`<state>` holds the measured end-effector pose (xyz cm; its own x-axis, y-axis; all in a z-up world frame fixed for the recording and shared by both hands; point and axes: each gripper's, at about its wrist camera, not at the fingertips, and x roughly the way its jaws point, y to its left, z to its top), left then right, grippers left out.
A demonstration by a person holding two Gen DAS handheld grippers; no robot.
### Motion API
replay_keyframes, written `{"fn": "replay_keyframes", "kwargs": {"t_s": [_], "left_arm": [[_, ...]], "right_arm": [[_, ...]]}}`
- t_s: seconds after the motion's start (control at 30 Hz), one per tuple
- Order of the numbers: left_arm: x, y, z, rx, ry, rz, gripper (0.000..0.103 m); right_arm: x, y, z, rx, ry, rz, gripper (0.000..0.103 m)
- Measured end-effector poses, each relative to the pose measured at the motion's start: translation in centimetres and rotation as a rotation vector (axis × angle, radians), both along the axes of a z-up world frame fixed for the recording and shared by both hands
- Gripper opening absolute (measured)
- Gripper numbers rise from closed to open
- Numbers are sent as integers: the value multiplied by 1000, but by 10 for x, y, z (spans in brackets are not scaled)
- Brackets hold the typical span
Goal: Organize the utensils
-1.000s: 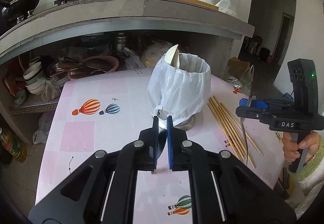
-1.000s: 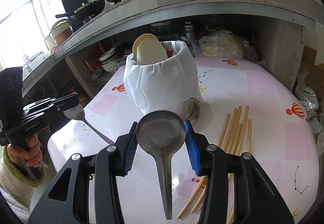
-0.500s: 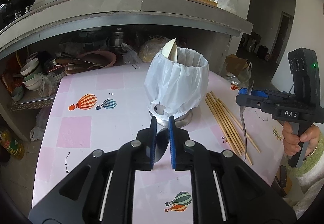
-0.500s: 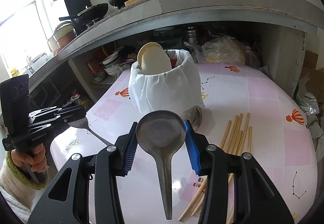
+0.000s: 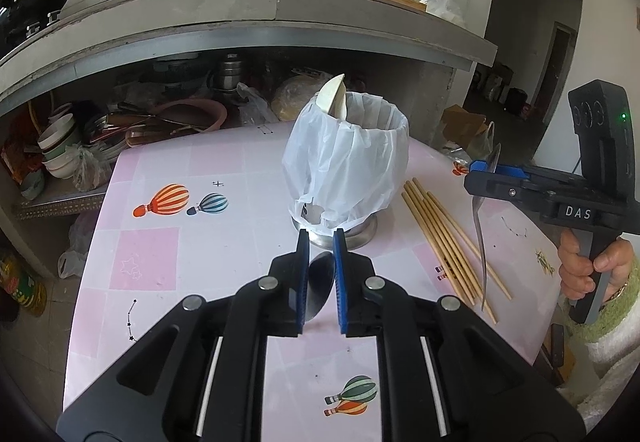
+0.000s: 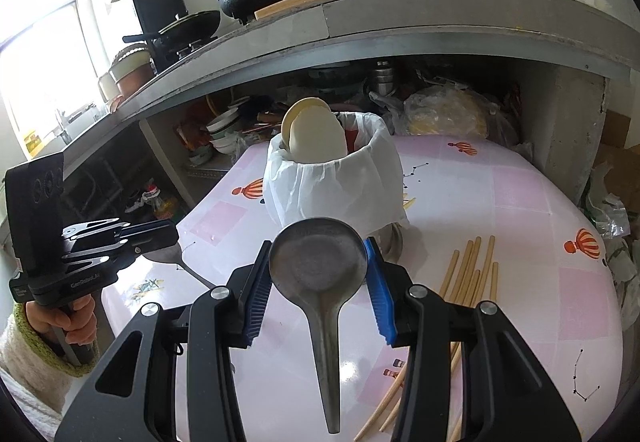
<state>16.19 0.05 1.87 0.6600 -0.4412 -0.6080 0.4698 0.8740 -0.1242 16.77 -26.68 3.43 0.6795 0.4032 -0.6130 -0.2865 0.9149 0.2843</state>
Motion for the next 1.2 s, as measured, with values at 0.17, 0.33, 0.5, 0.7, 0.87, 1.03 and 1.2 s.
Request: {"fn": "replay_keyframes", "kwargs": {"t_s": [0.17, 0.33, 0.5, 0.7, 0.87, 1.03, 1.2], "left_arm": [[-1, -6, 0, 10, 0, -16, 11], [-1, -13, 0, 20, 3, -33, 12], [-1, -20, 0, 32, 7, -48, 12], [1, -32, -2, 52, 11, -68, 13], [2, -43, -3, 66, 18, -84, 14], [5, -52, -6, 80, 23, -99, 15], [8, -60, -7, 92, 28, -111, 15]], "right_arm": [[0, -3, -1, 15, 3, -4, 44], [-1, -6, -4, 39, 13, 0, 44], [-4, -10, -9, 53, 21, -4, 44], [-7, -20, -13, 67, 25, -17, 44], [-8, -27, -15, 77, 26, -23, 44], [-9, -34, -18, 86, 30, -30, 44], [-11, -40, -19, 93, 30, -36, 44]]}}
